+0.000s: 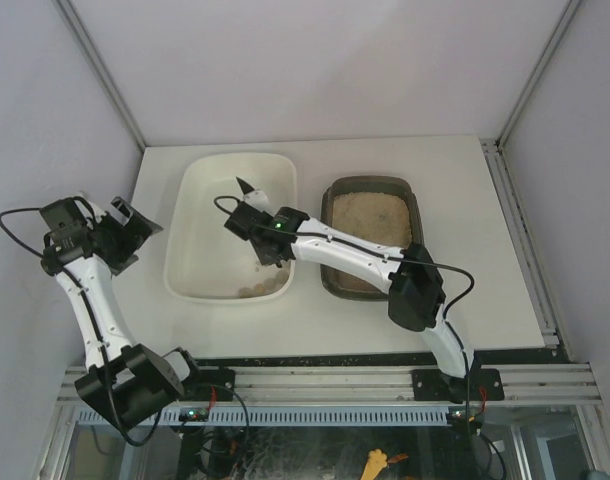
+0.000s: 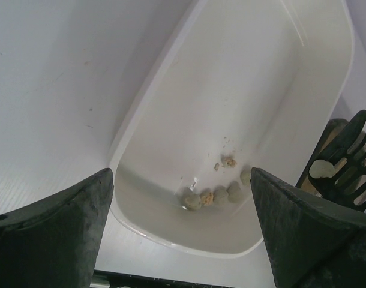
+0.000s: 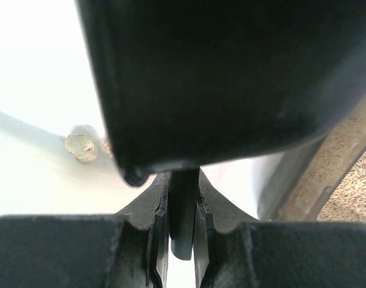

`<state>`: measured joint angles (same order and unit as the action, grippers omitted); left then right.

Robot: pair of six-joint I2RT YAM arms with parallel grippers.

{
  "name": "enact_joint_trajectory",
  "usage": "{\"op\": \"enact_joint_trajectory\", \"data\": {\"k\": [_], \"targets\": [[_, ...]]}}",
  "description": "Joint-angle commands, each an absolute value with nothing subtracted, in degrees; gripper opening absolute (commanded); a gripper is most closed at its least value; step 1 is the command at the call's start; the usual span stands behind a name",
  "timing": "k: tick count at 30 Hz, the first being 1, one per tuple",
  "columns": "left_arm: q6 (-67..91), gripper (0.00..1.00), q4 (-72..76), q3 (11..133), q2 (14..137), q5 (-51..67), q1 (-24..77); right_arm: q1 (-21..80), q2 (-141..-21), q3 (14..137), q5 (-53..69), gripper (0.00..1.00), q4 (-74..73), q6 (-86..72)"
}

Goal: Clean the litter box

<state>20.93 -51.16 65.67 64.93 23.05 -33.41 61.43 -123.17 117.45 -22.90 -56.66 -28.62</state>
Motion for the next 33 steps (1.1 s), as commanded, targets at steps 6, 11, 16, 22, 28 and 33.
{"op": "enact_joint_trajectory", "data": {"k": [6, 11, 16, 22, 28, 33], "targets": [[22.24, 1.0, -46.58, 62.75, 59.21, 23.15, -32.24, 60.8, -121.7, 119.96, -22.6, 0.0, -55.68, -23.09], [19.64, 1.0, -48.78, 64.04, 58.84, 17.62, -25.97, 63.01, -128.12, 127.66, -25.36, 0.0, -63.65, -17.49], [19.21, 1.0, -49.73, 65.83, 59.29, 15.69, -23.82, 64.47, -132.22, 132.93, -31.82, 0.0, -67.91, -16.33], [15.8, 1.0, -53.17, 70.23, 61.6, 21.0, -23.63, 64.07, -128.51, 128.87, -31.82, 0.0, -64.03, -16.92], [13.39, 1.0, -54.71, 72.4, 61.57, 27.19, -23.64, 63.91, -125.99, 127.93, -33.17, 0.0, -63.41, -18.64], [7.02, 1.0, -57.37, 75.31, 63.4, 25.53, -19.65, 61.78, -114.15, 116.27, -29.3, 0.0, -54.67, -21.94]]}}
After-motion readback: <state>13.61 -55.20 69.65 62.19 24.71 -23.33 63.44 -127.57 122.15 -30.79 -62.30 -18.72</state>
